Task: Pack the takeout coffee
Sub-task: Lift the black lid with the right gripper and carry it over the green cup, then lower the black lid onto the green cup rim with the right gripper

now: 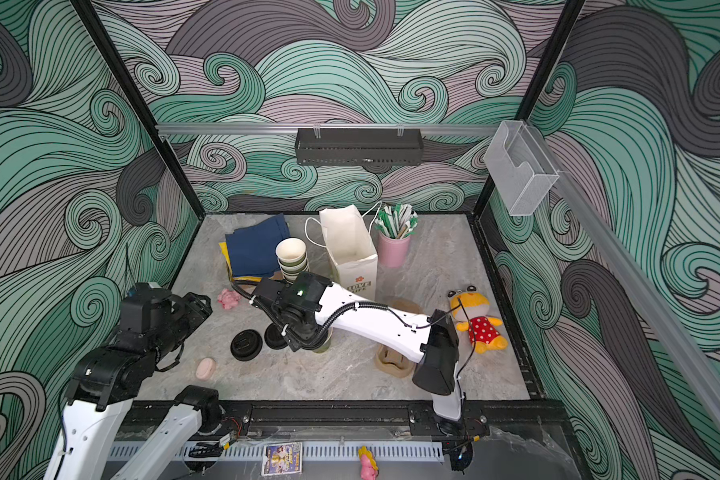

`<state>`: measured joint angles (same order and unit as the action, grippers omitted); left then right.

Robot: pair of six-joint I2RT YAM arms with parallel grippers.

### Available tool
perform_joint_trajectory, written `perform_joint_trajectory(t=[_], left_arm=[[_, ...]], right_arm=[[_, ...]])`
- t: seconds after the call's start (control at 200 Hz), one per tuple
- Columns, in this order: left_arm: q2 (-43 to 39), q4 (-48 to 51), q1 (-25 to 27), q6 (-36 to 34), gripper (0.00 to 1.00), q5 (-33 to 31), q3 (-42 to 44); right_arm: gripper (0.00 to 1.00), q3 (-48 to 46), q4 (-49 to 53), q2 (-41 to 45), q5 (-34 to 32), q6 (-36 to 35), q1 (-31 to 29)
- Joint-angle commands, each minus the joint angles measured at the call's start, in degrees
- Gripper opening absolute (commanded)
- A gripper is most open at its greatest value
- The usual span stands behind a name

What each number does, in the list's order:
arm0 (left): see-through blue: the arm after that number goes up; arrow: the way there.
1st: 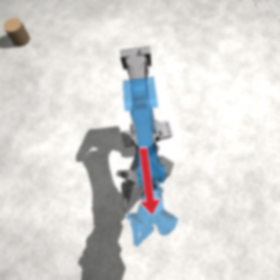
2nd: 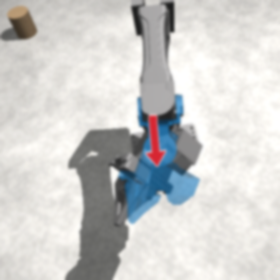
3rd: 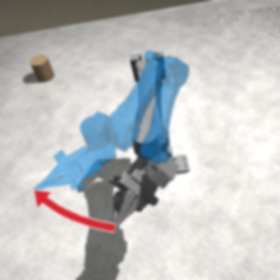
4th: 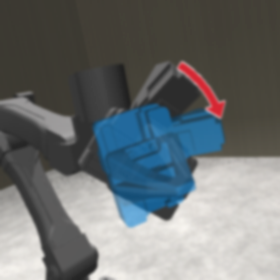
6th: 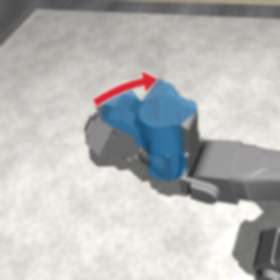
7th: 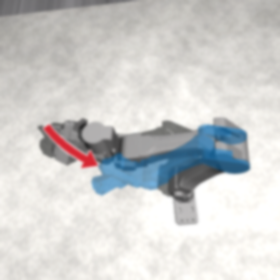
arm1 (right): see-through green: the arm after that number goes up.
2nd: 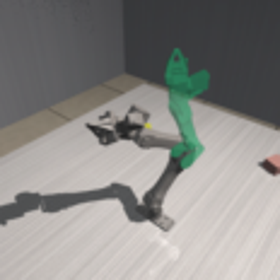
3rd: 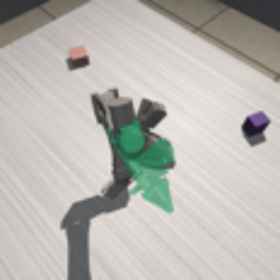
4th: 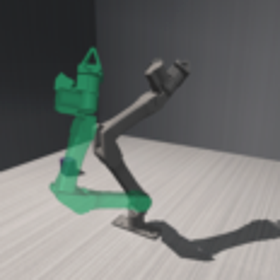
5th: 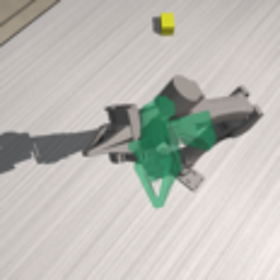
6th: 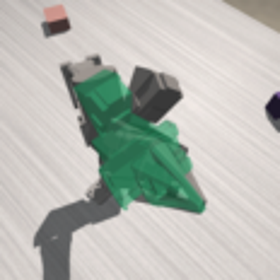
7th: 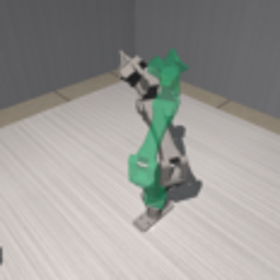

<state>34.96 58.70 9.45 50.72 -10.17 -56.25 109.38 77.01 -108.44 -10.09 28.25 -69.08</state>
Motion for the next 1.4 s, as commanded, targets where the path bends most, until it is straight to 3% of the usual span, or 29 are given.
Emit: perform_joint_trajectory(t=[0.0, 0.355, 1.396], left_arm=[[0.6, -5.4, -0.4, 0.5, 0.69, 7.1, 1.3], [0.5, -5.9, -0.4, 0.6, 0.7, 8.8, 3.0], [1.2, -5.4, -0.5, 0.4, 0.7, 8.2, 2.5]], right_arm=[[0.76, -3.3, -1.9, 0.0, 0.1, 3.3, 1.1], [0.77, -4.7, -6.8, -2.8, 0.8, 2.7, 3.3], [0.78, -6.7, -7.1, -5.6, 1.1, 2.2, 5.0]])
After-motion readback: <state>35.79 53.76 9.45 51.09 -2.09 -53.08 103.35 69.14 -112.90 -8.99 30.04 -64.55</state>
